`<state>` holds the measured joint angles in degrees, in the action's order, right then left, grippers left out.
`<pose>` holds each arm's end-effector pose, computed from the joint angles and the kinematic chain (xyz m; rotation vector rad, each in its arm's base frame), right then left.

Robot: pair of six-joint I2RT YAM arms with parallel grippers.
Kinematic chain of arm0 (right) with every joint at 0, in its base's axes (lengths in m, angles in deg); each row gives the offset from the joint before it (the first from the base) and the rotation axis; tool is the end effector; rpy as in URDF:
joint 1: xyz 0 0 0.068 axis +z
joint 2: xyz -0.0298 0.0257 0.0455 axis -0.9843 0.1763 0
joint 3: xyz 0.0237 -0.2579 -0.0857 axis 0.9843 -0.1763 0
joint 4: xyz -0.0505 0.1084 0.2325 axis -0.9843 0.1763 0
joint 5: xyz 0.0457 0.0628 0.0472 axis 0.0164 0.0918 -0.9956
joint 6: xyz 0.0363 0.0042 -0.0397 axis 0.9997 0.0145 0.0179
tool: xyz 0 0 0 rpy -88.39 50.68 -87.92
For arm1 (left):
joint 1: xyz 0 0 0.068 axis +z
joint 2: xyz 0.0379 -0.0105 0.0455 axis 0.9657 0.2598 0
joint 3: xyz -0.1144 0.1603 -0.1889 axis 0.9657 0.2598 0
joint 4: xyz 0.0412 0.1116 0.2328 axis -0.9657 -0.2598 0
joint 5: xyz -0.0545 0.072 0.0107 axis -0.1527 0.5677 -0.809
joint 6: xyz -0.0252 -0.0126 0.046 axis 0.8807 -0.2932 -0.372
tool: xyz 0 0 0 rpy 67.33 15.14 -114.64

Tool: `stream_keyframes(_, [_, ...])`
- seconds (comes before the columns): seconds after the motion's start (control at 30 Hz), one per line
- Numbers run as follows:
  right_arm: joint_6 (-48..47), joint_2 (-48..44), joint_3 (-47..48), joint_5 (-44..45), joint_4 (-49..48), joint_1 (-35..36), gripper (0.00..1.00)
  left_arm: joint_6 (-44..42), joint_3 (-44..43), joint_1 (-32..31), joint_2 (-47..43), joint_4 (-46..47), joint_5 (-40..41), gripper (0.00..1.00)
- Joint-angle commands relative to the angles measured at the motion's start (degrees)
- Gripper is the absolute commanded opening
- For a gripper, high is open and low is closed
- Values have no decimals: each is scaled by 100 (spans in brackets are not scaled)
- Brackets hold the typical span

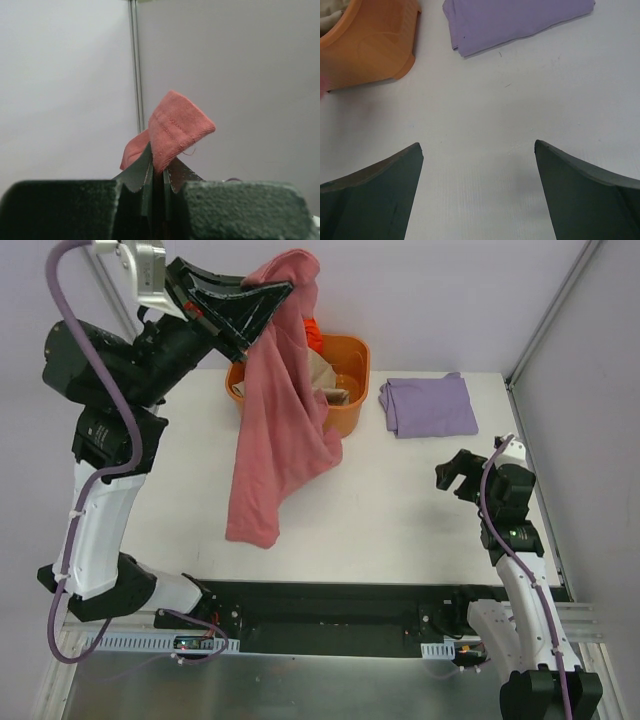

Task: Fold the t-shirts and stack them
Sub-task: Move the tshirt to the center of the board

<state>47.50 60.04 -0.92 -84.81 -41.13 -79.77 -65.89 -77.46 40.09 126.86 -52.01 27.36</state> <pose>0.1778 0.0038 0.2870 -0.0265 1.8238 0.1302 0.1327 -0.1098 0.6718 0.5646 0.7462 -0.9135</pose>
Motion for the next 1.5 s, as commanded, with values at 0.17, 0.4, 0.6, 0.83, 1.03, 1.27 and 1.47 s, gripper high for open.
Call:
stream_keyframes(0.17, [689,161,256,-680,-298,-25,96,-90,2892,-31,-402,959,1301,0])
stream_keyframes(0.4, [1507,91,239,-1743,-474,-8,96,568,5924,-31,-631,1697,1634,0])
stream_keyframes(0.6, [1815,-155,98,-2280,-984,186,96,1263,7728,-57,-262,2173,1520,0])
stream_keyframes(0.83, [1701,-401,-130,-2140,-1309,274,96,1527,7643,-241,555,1979,931,0])
stream_keyframes(1.03, [1482,-322,-148,-2123,-1441,405,96,1483,6713,-865,1609,2014,485,0])
stream_keyframes(1.27, [1235,-331,-8,-1877,-1028,405,96,2001,5287,-1805,3165,2469,-877,0])
stream_keyframes(1.47, [990,-717,63,-1245,-449,406,95,2179,4786,-2210,3571,3105,-1328,6])
